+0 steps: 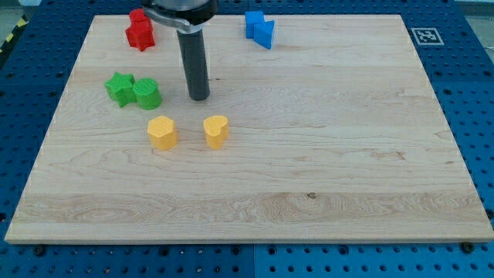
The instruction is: Move the green blocks left center of the board
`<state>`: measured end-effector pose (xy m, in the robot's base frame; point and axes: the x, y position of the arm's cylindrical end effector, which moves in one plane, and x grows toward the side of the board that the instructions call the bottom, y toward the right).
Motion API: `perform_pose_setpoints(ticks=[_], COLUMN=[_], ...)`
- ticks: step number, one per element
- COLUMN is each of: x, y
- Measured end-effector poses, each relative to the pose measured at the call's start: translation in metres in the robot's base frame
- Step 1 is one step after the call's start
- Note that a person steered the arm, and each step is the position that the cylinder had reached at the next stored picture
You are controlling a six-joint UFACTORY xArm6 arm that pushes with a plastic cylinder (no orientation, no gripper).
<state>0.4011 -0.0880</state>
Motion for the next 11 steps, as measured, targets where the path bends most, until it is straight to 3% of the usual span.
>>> perform_pose_setpoints(ticks=[2, 5, 7, 9, 11], x=[0.001, 0.001, 0.001, 0.003, 0.008], y=[-0.011, -0.084, -0.083, -0.026, -0.030])
